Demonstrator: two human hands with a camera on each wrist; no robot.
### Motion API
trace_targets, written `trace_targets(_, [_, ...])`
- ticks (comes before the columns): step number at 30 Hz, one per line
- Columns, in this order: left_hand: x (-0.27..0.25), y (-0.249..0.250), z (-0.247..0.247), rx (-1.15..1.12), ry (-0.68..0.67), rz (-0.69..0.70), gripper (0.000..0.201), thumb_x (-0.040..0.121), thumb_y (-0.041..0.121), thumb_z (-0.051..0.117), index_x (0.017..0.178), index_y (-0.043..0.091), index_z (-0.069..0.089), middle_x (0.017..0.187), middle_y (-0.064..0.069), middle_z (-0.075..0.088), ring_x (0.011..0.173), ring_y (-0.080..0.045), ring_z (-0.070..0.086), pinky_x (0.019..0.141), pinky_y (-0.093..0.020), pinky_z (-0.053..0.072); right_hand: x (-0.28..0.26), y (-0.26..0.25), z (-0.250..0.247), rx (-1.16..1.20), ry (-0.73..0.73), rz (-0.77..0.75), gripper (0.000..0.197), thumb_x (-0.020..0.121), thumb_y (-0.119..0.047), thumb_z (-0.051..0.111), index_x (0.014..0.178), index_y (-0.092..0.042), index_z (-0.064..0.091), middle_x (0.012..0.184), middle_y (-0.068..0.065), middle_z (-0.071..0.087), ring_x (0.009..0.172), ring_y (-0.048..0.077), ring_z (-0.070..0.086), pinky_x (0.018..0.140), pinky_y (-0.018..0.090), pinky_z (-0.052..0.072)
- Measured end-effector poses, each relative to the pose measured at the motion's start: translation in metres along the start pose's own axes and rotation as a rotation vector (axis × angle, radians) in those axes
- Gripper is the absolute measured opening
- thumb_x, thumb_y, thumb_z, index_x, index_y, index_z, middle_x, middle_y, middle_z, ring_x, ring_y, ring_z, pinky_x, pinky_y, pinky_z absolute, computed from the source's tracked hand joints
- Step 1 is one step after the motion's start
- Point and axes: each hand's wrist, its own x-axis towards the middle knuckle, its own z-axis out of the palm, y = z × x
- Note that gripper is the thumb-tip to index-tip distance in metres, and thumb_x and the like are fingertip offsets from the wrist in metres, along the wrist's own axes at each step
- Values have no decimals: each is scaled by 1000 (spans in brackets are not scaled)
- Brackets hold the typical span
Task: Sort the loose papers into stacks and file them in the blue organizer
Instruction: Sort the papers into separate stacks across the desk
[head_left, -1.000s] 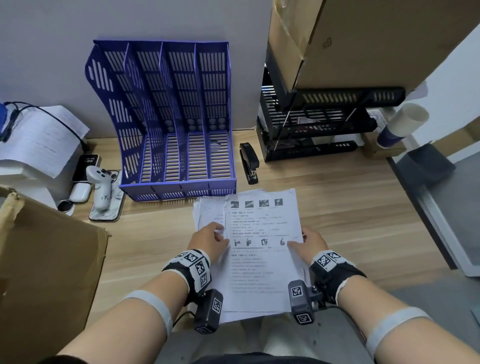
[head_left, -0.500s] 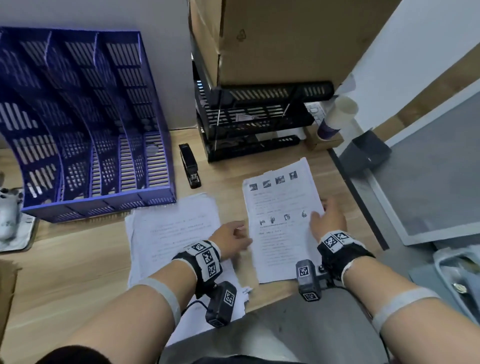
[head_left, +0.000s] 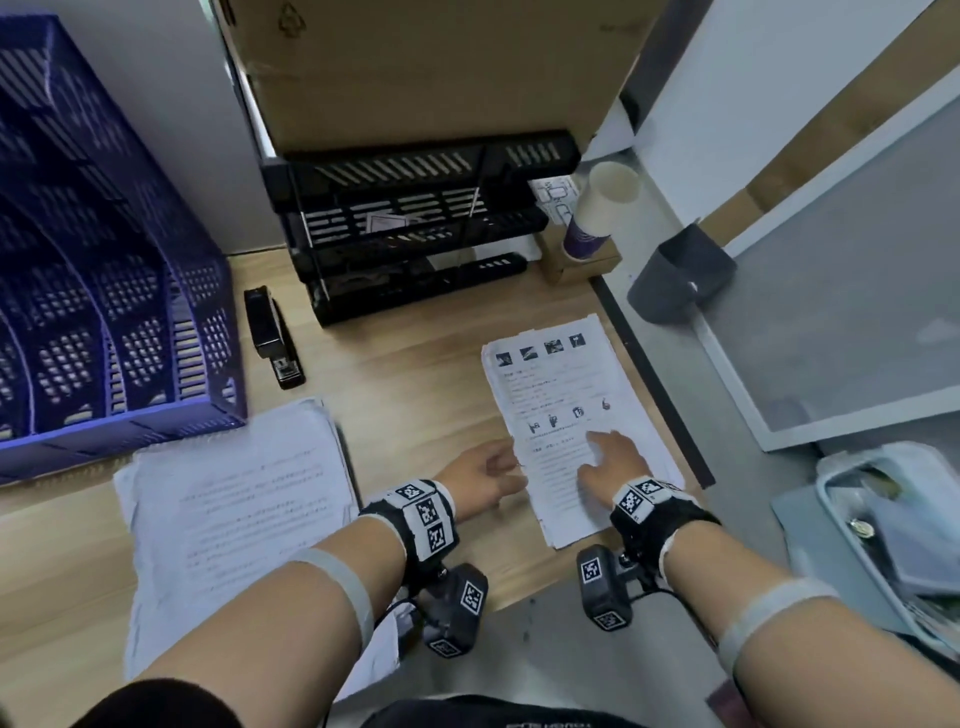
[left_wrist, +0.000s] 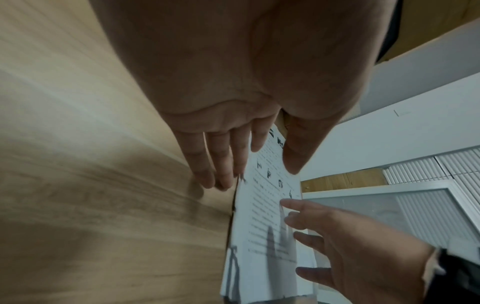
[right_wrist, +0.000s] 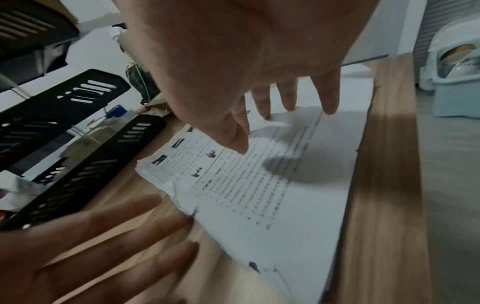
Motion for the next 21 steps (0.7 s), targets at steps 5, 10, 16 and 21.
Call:
trace_targets(5, [-2,0,-10,-63,126,19,47,92,1,60,138,9,51,130,-14,63,107,-23,64,72,-29,53,4,5,-12,52,53,75,62,87,-25,52,147,-18,37,154,11,33,140,30,35,114,41,34])
trace_targets(10, [-37,-6,-52,-119,473,147,23,92,-1,56,99,18,67,100,-19,73,88,-31,71,87,-44,58,-25,-61,2,168,165,-150,27,86,-15,56,112,-19,59,120,10,55,112,28,54,91,31,44])
trace_targets(16, [-112,-49,-125,-61,913,150,23,92,3,52,89,22,66,83,-3,68,78,-22,66,78,-36,56,-78,-156,68,264,-283,-331,33,84,-26,65,116,-17,63,110,0,66,104,20,65,93,31,51])
trace_targets(21, [-178,-107,-182,212,1167,-47,28,84,6,62,111,14,61,110,-14,56,96,-27,57,92,-38,48,-115,-204,122,143,-317,-415,34,79,-32,61,110,-17,63,97,-2,69,87,17,66,87,38,56])
